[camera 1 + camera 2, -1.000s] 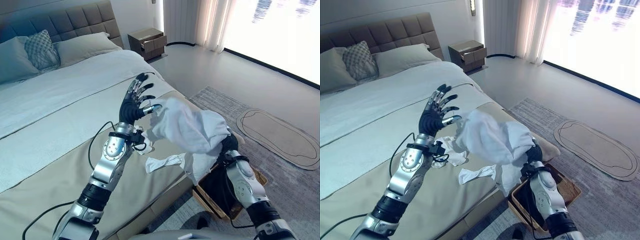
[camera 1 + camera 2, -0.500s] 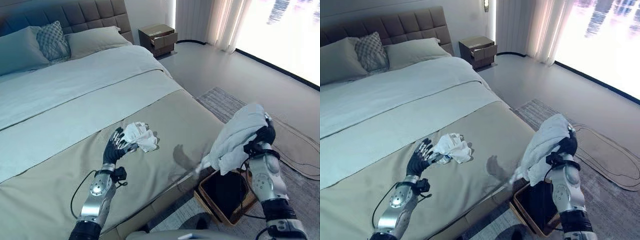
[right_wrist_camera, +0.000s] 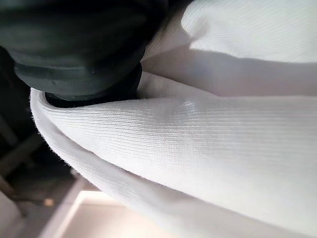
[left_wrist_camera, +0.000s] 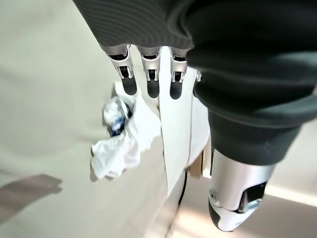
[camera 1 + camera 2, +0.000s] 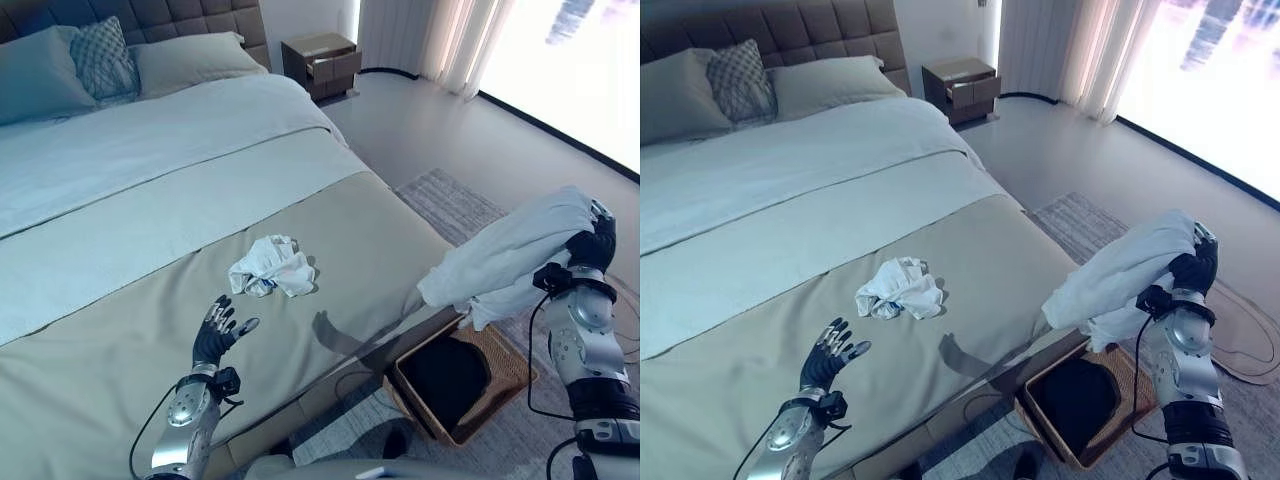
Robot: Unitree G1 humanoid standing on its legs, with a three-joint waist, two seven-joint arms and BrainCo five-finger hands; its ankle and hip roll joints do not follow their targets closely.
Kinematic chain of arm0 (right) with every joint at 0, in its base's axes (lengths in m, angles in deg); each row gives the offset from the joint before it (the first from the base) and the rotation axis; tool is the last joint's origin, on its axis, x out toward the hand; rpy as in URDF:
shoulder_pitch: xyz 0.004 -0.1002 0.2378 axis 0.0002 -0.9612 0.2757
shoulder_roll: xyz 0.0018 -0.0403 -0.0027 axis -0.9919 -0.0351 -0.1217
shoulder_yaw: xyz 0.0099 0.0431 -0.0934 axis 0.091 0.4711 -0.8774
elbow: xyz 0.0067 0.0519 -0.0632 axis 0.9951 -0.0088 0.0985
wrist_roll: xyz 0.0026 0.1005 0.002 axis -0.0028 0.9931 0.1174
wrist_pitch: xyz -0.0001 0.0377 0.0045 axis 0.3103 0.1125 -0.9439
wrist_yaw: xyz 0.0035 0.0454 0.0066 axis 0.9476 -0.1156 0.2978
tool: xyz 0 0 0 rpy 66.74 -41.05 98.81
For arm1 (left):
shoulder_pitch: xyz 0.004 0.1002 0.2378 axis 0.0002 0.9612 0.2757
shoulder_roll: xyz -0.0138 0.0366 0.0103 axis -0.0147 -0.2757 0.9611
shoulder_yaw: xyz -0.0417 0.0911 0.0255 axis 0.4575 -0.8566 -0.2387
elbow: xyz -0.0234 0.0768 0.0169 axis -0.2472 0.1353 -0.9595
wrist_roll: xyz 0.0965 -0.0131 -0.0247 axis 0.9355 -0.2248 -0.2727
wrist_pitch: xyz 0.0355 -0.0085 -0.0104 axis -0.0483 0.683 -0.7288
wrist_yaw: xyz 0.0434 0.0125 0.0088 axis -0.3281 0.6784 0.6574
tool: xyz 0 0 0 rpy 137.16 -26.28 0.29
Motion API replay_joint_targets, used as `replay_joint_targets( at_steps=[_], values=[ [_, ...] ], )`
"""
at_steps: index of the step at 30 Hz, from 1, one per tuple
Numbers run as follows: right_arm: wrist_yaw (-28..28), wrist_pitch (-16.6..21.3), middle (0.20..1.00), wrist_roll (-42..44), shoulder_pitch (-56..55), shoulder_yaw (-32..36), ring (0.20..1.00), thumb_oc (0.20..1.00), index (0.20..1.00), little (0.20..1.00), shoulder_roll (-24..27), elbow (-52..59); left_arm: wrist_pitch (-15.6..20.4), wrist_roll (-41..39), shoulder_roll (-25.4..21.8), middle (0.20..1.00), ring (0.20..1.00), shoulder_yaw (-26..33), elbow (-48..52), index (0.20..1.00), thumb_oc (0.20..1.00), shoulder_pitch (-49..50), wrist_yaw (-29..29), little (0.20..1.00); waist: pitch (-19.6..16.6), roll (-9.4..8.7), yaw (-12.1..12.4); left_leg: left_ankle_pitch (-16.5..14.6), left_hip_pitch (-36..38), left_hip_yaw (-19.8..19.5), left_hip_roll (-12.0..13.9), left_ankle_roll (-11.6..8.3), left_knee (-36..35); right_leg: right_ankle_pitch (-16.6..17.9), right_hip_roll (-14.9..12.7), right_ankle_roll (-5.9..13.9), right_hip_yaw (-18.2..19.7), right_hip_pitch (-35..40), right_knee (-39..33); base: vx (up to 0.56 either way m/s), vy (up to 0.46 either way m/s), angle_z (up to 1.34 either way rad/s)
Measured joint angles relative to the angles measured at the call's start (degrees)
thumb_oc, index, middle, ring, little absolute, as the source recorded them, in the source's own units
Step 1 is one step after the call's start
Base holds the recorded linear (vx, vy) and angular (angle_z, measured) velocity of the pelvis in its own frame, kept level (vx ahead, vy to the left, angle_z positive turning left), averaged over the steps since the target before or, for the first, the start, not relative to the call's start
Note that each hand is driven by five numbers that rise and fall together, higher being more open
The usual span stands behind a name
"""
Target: Pick up clothes into the bucket
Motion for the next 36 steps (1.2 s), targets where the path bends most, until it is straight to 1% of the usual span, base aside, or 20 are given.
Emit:
replay_joint_targets(
  at_steps=[3, 4, 5, 6, 8, 9, 10, 11, 12, 15, 16, 19, 22, 23, 24, 28, 30, 33, 34, 36],
  values=[
    [-0.76, -0.35, 0.200, -2.60, -0.53, 0.39, 0.200, 0.200, 0.200, 0.200, -1.43, -0.11, 1.18, -0.57, 0.17, 1.000, 1.000, 1.25, 0.71, 1.000, 1.000, -1.15, -1.06, 1.000, 3.32, 0.72, -0.03, -0.04, -3.90, -0.71, 0.00, 0.04, 2.97, 0.06, -0.62, -0.37, -0.15, -3.28, 2.11, -0.21, 0.047, 0.06],
    [-1.55, -0.35, 0.200, -3.66, -0.44, 0.67, 0.200, 0.200, 0.200, 0.200, -2.38, -0.47, 1.65, -0.89, 0.25, 1.000, 1.000, 1.81, 0.96, 1.000, 1.000, -2.40, -2.18, 1.000, 5.52, 1.39, -0.13, -0.04, -6.41, -0.96, -0.06, 0.04, 4.66, -0.21, -1.21, -0.55, -0.11, -6.20, 4.84, -0.16, 0.043, 0.07],
    [-2.10, -0.35, 0.200, -4.36, -0.30, 1.26, 0.200, 0.200, 0.200, 0.200, -3.33, -0.50, 2.16, -0.95, 0.24, 1.000, 1.000, 2.20, 1.47, 1.000, 1.000, -3.22, -2.81, 1.000, 7.08, 1.67, -0.11, -0.16, -7.84, -0.99, -0.12, 0.21, 5.99, -0.88, -1.73, -0.77, 0.00, -7.91, 6.96, -0.14, 0.038, 0.12],
    [-2.81, -0.83, 0.200, -4.54, -0.18, 1.86, 0.200, 0.200, 0.200, 0.200, -4.52, -0.75, 2.73, -0.95, 0.32, 1.000, 1.000, 3.05, 2.39, 1.000, 1.000, -4.81, -3.73, 1.000, 9.77, 2.18, -0.15, -0.31, -9.61, -1.35, -0.36, 0.35, 7.10, -1.73, -2.32, -1.07, 0.02, -10.22, 9.62, -0.12, 0.025, 0.11],
    [-3.66, -1.28, 0.200, -5.20, -0.35, 2.20, 0.200, 0.200, 0.200, 0.200, -6.58, -1.35, 3.35, -1.00, 0.43, 1.000, 1.000, 4.42, 3.04, 1.000, 1.000, -5.86, -4.86, 1.000, 11.58, 2.20, -0.17, -0.47, -11.69, -1.55, -0.53, 0.60, 8.69, -2.95, -3.19, -1.33, 0.31, -12.85, 12.74, -0.10, 0.009, 0.10],
    [-4.37, -1.43, 0.200, -5.70, -0.29, 2.72, 0.200, 0.200, 0.200, 0.200, -8.15, -2.41, 3.88, -1.00, 0.54, 1.000, 1.000, 5.92, 4.16, 1.000, 1.000, -7.11, -5.74, 1.000, 13.28, 1.95, -0.14, -1.51, -13.55, -1.70, -0.71, 1.05, 11.03, -4.76, -4.20, -1.77, 0.62, -15.40, 16.72, -0.13, 0.011, 0.09],
    [-4.60, -1.68, 0.200, -5.71, -0.29, 2.72, 0.200, 0.200, 0.200, 0.200, -8.35, -2.88, 4.19, -1.04, 0.60, 1.000, 1.000, 6.43, 4.22, 1.000, 1.000, -7.72, -6.13, 1.000, 14.04, 1.97, -0.12, -1.78, -14.07, -1.82, -0.87, 0.91, 11.76, -5.27, -4.52, -1.89, 0.65, -16.09, 17.97, -0.14, 0.003, 0.08],
    [-5.31, -1.51, 0.200, -6.33, -0.28, 2.98, 0.200, 0.200, 0.200, 0.200, -8.96, -3.82, 4.99, -1.12, 0.63, 1.000, 1.000, 7.47, 5.21, 1.000, 1.000, -8.12, -7.47, 1.000, 14.52, 1.81, -0.15, -2.70, -16.97, -1.84, -1.13, 1.25, 14.61, -6.71, -5.61, -1.81, 1.52, -19.63, 21.68, -0.11, 0.007, 0.07],
    [-5.77, -1.51, 0.200, -6.66, -0.10, 3.06, 0.200, 0.200, 0.200, 0.200, -9.10, -4.15, 5.58, -1.13, 0.75, 1.000, 1.000, 8.16, 5.76, 1.000, 1.000, -8.19, -7.90, 1.000, 14.90, 1.78, -0.13, -3.53, -18.43, -1.85, -1.20, 1.44, 15.95, -7.64, -6.00, -1.86, 1.76, -21.24, 23.42, -0.10, -0.002, 0.03],
    [-6.60, -1.13, 0.200, -6.68, 0.63, 3.89, 0.200, 0.200, 0.200, 0.200, -9.58, -5.86, 6.59, -1.71, 0.75, 1.000, 1.000, 9.26, 7.12, 1.000, 1.000, -8.61, -9.67, 1.000, 15.43, 1.53, -0.16, -5.12, -23.92, -1.96, -1.18, 1.78, 21.38, -9.31, -7.06, -2.34, 2.83, -26.86, 28.81, -0.12, -0.002, 0.01],
    [-7.30, -0.88, 0.200, -6.55, 1.30, 4.59, 0.200, 0.200, 0.200, 0.200, -9.85, -7.09, 7.44, -2.00, 0.85, 1.000, 1.000, 9.60, 8.09, 1.000, 1.000, -8.64, -10.54, 1.000, 15.90, 1.40, -0.14, -5.81, -27.14, -2.16, -1.09, 1.81, 24.28, -9.99, -7.43, -2.50, 3.54, -30.13, 31.64, -0.13, -0.002, 0.03],
    [-8.70, -0.35, 0.200, -5.84, 3.21, 5.05, 0.200, 0.200, 0.200, 0.200, -9.97, -9.41, 7.91, -3.99, 1.15, 1.000, 1.000, 9.63, 9.58, 1.000, 1.000, -9.08, -11.52, 1.000, 16.91, 1.35, -0.23, -7.24, -32.12, -2.58, -0.82, 1.82, 28.56, -11.61, -7.95, -2.84, 4.17, -34.89, 35.66, -0.09, 0.013, 0.02],
    [-10.40, 0.08, 0.200, -4.10, 5.52, 5.43, 0.200, 0.200, 0.200, 0.200, -8.75, -10.03, 8.87, -6.20, 1.14, 1.000, 1.000, 9.65, 11.49, 1.000, 1.000, -8.93, -11.94, 1.000, 16.94, 1.39, -0.10, -8.43, -38.65, -2.62, -0.37, 1.62, 32.89, -12.31, -8.03, -2.95, 5.40, -41.44, 39.14, -0.05, 0.007, -0.08],
    [-10.93, 0.20, 0.200, -3.62, 7.33, 6.14, 0.200, 0.200, 0.200, 0.200, -7.57, -10.88, 9.20, -6.21, 1.19, 1.000, 1.000, 9.63, 12.17, 1.000, 1.000, -9.35, -11.95, 1.000, 17.36, 1.73, -0.25, -8.63, -41.38, -2.65, -0.34, 1.89, 34.57, -12.37, -8.31, -3.13, 5.56, -44.05, 40.53, -0.10, 0.014, 0.01],
    [-11.79, 0.24, 0.200, -2.87, 8.59, 6.61, 0.200, 0.200, 0.200, 0.200, -7.02, -11.97, 9.39, -6.72, 1.18, 1.000, 1.000, 9.51, 12.69, 1.000, 1.000, -9.35, -12.03, 1.000, 17.41, 1.66, -0.20, -8.76, -43.33, -2.66, -0.30, 2.03, 35.94, -12.45, -8.44, -3.28, 5.97, -46.02, 41.83, -0.11, 0.017, 0.03],
    [-14.24, 0.59, 0.200, -0.93, 13.39, 6.63, 0.200, 0.200, 0.200, 0.200, -4.24, -14.84, 10.14, -10.41, 1.10, 1.000, 1.000, 9.35, 15.72, 1.000, 1.000, -8.41, -12.19, 1.000, 17.53, 1.79, 0.05, -9.32, -48.11, -2.60, -0.30, 2.11, 39.00, -12.58, -8.84, -3.41, 6.96, -50.98, 44.29, -0.07, 0.035, -0.03],
    [-16.04, 0.95, 0.200, 0.26, 16.75, 7.66, 0.200, 0.200, 0.200, 0.200, -0.96, -16.79, 11.01, -12.33, 0.83, 1.000, 1.000, 8.50, 17.61, 1.000, 1.000, -8.05, -12.31, 1.000, 17.50, 1.92, 0.28, -9.81, -52.07, -2.34, -0.31, 2.07, 41.12, -12.60, -8.99, -3.42, 7.95, -55.21, 45.67, -0.03, 0.042, -0.09],
    [-17.74, 0.97, 0.200, 1.70, 18.87, 9.43, 0.200, 0.200, 0.200, 0.200, 0.35, -18.71, 11.01, -12.99, 0.91, 1.000, 1.000, 7.89, 17.99, 1.000, 1.000, -8.03, -12.59, 1.000, 17.55, 2.13, 0.97, -10.17, -53.57, -1.85, -0.32, 2.43, 42.00, -12.59, -9.22, -3.42, 8.45, -56.90, 46.20, -0.02, 0.032, -0.08],
    [-18.54, 0.97, 0.200, 2.50, 18.72, 9.74, 0.200, 0.200, 0.200, 0.200, 1.74, -19.26, 11.05, -13.06, 0.83, 1.000, 1.000, 7.54, 18.37, 1.000, 1.000, -7.96, -12.78, 1.000, 17.56, 2.22, 1.47, -10.29, -53.76, -1.55, -0.34, 2.55, 42.16, -12.59, -9.35, -3.43, 8.68, -57.26, 46.16, 0.00, 0.019, -0.06],
    [-19.52, 0.97, 0.200, 2.62, 19.04, 10.70, 0.200, 0.200, 0.200, 0.200, 2.88, -19.68, 11.07, -14.06, 0.71, 1.000, 1.000, 7.35, 18.42, 1.000, 1.000, -7.81, -13.17, 1.000, 17.55, 2.46, 1.57, -10.33, -53.75, -1.46, -0.63, 2.60, 42.04, -12.59, -9.66, -3.42, 8.69, -57.25, 46.13, -0.01, 0.025, 0.02]
  ],
)
